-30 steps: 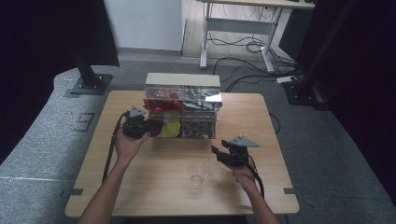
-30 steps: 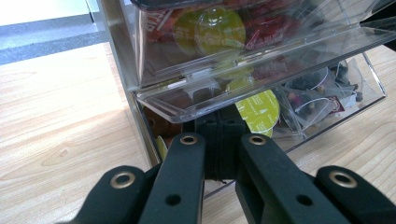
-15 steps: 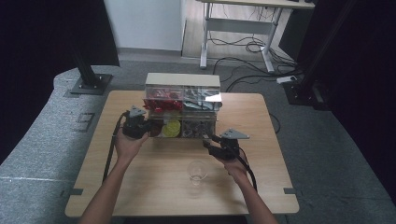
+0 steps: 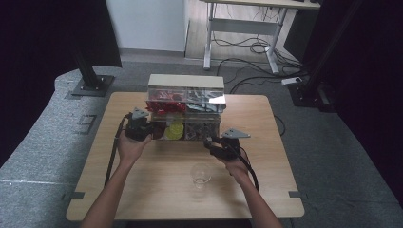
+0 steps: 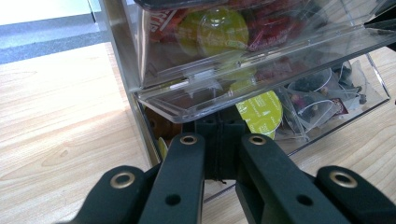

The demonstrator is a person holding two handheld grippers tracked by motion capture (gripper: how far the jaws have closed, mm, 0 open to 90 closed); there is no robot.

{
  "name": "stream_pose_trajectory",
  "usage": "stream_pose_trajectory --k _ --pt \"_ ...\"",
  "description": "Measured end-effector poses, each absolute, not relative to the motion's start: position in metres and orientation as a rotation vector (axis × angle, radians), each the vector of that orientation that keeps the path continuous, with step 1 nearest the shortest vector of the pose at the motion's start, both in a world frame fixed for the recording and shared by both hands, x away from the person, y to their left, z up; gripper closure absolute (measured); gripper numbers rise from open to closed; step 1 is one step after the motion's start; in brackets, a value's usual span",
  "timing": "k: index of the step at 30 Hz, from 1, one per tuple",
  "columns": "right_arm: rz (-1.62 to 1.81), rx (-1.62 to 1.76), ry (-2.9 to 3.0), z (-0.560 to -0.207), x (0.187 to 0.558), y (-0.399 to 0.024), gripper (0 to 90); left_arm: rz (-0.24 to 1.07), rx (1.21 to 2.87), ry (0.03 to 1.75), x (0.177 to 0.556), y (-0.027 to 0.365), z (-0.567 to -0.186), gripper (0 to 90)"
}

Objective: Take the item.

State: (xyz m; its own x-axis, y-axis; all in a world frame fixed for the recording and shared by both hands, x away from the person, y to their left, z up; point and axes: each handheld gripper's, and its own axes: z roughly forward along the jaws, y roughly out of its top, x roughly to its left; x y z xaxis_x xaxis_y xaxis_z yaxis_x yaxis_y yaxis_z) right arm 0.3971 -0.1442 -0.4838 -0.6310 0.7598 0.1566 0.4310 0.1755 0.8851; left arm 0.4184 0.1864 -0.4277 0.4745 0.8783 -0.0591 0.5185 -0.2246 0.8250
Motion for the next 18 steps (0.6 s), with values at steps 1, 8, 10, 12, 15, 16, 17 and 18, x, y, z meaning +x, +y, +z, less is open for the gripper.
stream_pose_trajectory --k 1,8,10,12,15,16,17,18 --pt "1.439 1.129 2.138 -0.483 0.398 -0.143 52.2 0.544 1.889 1.167 0.418 0.186 -0.428 89.9" --pt "1.449 1.134 2.14 -0.483 0.404 -0.137 53.3 0.545 1.89 1.168 0.418 0.186 -0.427 89.8" --pt "1.451 1.136 2.142 -0.483 0.406 -0.135 53.3 0.546 1.892 1.167 0.418 0.186 -0.427 89.8" --pt "1.453 1.127 2.153 -0.482 0.408 -0.131 53.3 0.547 1.892 1.168 0.419 0.186 -0.425 89.8" --pt "1.453 1.117 2.159 -0.48 0.411 -0.126 53.3 0.548 1.89 1.166 0.419 0.185 -0.424 89.8" --pt "1.453 1.117 2.159 -0.48 0.411 -0.126 53.3 0.548 1.89 1.166 0.419 0.185 -0.424 89.8" --pt "1.453 1.12 2.162 -0.481 0.413 -0.125 53.3 0.551 1.891 1.165 0.419 0.185 -0.423 89.8" --pt "1.453 1.12 2.162 -0.481 0.413 -0.125 53.3 0.551 1.891 1.165 0.419 0.185 -0.423 89.8"
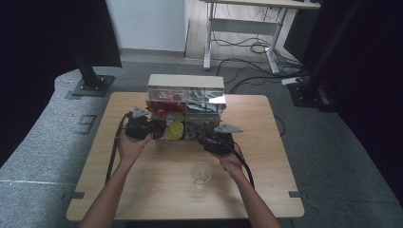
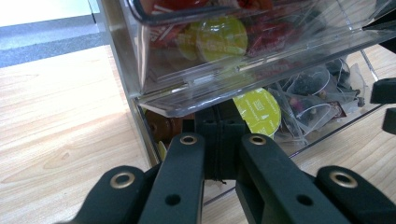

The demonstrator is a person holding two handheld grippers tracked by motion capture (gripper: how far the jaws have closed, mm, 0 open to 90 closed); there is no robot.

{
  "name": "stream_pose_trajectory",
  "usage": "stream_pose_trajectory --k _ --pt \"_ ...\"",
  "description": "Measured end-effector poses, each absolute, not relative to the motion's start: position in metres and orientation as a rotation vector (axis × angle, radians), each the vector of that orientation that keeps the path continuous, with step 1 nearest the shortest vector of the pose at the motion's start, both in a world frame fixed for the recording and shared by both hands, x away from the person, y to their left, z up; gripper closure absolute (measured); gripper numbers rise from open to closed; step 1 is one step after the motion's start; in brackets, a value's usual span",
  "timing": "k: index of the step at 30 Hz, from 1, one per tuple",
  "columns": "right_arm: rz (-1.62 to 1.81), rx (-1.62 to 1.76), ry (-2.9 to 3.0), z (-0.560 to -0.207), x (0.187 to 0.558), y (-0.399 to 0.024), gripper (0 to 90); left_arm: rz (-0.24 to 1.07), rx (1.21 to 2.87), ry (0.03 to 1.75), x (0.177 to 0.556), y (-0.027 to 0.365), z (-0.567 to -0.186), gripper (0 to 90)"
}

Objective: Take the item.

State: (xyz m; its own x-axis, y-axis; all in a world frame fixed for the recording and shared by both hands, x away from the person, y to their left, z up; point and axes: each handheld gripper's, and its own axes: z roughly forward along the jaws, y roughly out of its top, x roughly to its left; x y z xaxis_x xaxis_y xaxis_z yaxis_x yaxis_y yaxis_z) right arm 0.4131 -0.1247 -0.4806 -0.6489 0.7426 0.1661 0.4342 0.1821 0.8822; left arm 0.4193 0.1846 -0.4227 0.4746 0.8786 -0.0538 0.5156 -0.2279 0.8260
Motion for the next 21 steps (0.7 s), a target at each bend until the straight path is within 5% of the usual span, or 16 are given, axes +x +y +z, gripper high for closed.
stream_pose_trajectory --k 21 --pt "1.457 1.121 2.189 -0.485 0.424 -0.11 51.2 0.545 1.892 1.157 0.421 0.181 -0.42 89.7"
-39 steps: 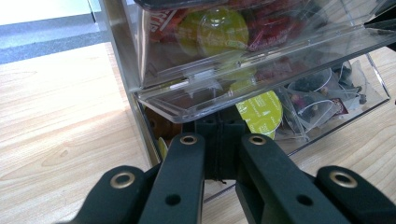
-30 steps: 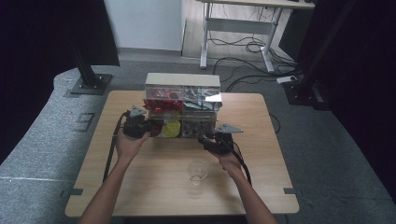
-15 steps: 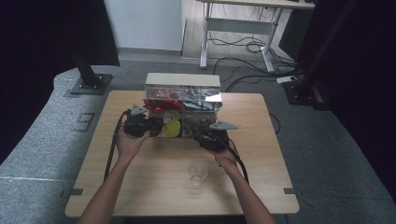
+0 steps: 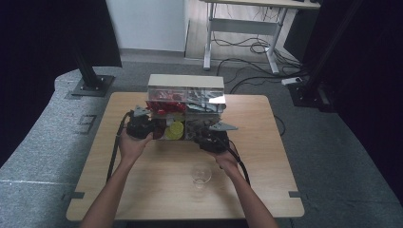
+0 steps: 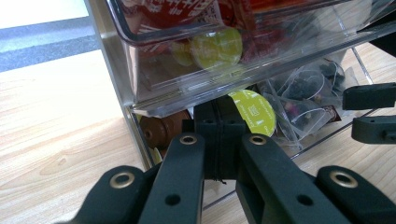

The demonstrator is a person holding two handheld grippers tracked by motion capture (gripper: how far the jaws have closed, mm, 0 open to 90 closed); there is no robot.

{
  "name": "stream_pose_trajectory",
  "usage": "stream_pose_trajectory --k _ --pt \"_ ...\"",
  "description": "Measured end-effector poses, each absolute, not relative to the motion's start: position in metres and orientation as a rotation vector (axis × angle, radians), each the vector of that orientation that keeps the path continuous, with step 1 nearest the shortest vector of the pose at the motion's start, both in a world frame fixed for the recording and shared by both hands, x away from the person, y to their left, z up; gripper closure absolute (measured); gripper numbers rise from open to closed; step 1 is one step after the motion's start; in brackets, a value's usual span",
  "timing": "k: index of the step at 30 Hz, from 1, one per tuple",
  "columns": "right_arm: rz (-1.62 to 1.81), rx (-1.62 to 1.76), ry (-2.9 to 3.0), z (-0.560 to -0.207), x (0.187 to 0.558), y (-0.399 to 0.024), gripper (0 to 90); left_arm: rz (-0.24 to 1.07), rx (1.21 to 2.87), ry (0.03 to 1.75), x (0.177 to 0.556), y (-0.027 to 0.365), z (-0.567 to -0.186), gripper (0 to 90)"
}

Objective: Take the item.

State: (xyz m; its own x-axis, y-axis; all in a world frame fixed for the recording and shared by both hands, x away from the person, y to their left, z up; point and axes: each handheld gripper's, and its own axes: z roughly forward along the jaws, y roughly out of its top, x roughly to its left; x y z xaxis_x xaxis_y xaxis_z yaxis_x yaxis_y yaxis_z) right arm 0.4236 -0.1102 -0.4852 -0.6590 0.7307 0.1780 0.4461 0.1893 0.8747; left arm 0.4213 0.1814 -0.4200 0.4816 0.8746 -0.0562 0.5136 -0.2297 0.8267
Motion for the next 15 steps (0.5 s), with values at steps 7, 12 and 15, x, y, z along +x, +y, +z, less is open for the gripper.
stream_pose_trajectory --k 7,12,15 --pt "1.428 1.102 2.211 -0.485 0.428 -0.101 51.2 0.546 1.894 1.155 0.421 0.182 -0.42 89.6" --pt "1.401 1.099 2.216 -0.488 0.433 -0.096 51.9 0.549 1.892 1.152 0.422 0.181 -0.419 89.7" --pt "1.392 1.107 2.207 -0.491 0.435 -0.094 52.2 0.548 1.892 1.153 0.422 0.181 -0.418 89.6"
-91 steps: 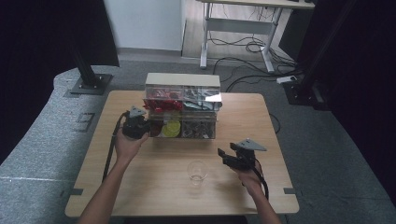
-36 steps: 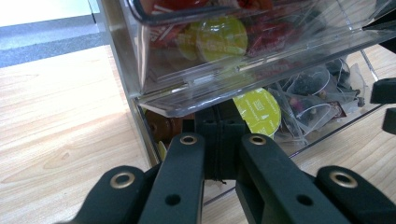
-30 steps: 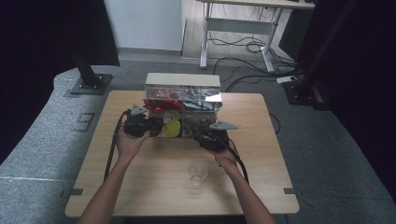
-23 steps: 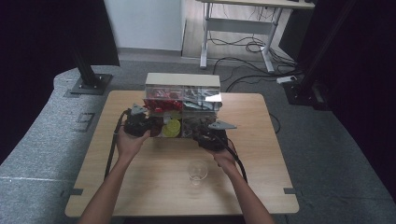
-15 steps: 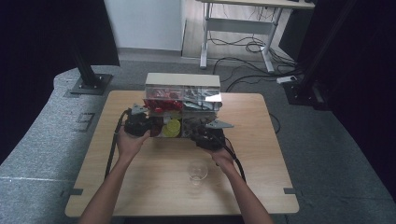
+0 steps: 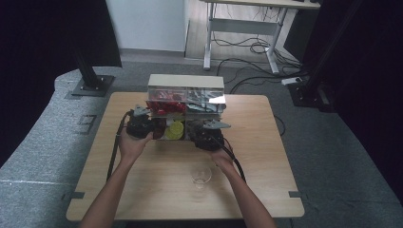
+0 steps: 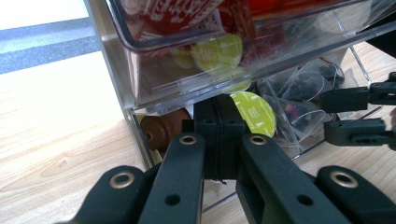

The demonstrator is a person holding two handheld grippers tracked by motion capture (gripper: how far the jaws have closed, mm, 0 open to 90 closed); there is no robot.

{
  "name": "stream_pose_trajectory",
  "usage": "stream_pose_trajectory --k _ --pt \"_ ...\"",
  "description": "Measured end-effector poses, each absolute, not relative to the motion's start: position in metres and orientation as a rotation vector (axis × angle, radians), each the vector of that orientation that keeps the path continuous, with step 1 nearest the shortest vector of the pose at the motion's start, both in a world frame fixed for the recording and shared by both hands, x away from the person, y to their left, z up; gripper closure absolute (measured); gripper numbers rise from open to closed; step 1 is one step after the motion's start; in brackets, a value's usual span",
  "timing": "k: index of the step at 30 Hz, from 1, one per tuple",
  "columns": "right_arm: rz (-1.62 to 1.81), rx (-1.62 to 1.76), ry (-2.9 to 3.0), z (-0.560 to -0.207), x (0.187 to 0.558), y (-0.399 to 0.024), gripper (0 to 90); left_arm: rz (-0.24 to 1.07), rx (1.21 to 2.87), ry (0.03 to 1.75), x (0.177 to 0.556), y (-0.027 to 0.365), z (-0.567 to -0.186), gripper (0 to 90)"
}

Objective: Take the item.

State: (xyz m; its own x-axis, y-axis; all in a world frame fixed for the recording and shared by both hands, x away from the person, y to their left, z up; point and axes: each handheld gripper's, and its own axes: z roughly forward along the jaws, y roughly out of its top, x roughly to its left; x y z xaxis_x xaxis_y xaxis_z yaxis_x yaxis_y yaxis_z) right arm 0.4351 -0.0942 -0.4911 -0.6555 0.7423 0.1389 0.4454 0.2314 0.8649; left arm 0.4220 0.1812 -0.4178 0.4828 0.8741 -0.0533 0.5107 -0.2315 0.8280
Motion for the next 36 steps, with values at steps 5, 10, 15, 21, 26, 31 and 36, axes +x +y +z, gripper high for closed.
stream_pose_trajectory --k 5,10,15,21,26,31,36 --pt "1.39 1.114 2.204 -0.494 0.438 -0.092 53.6 0.549 1.893 1.151 0.422 0.18 -0.417 89.6" --pt "1.364 1.099 2.2 -0.495 0.44 -0.089 57.9 0.547 1.891 1.151 0.422 0.18 -0.417 89.6" --pt "1.341 1.108 2.211 -0.496 0.441 -0.088 64.1 0.547 1.892 1.149 0.422 0.18 -0.417 89.6" --pt "1.318 1.121 2.23 -0.496 0.444 -0.088 79.6 0.547 1.891 1.15 0.422 0.18 -0.417 89.6" --pt "1.335 1.135 2.253 -0.498 0.445 -0.089 87.3 0.548 1.893 1.149 0.422 0.18 -0.417 89.5" --pt "1.385 1.109 2.227 -0.493 0.441 -0.093 88.3 0.547 1.891 1.148 0.422 0.18 -0.417 89.5" --pt "1.424 1.083 2.2 -0.486 0.435 -0.1 88.5 0.547 1.89 1.149 0.422 0.18 -0.417 89.5"
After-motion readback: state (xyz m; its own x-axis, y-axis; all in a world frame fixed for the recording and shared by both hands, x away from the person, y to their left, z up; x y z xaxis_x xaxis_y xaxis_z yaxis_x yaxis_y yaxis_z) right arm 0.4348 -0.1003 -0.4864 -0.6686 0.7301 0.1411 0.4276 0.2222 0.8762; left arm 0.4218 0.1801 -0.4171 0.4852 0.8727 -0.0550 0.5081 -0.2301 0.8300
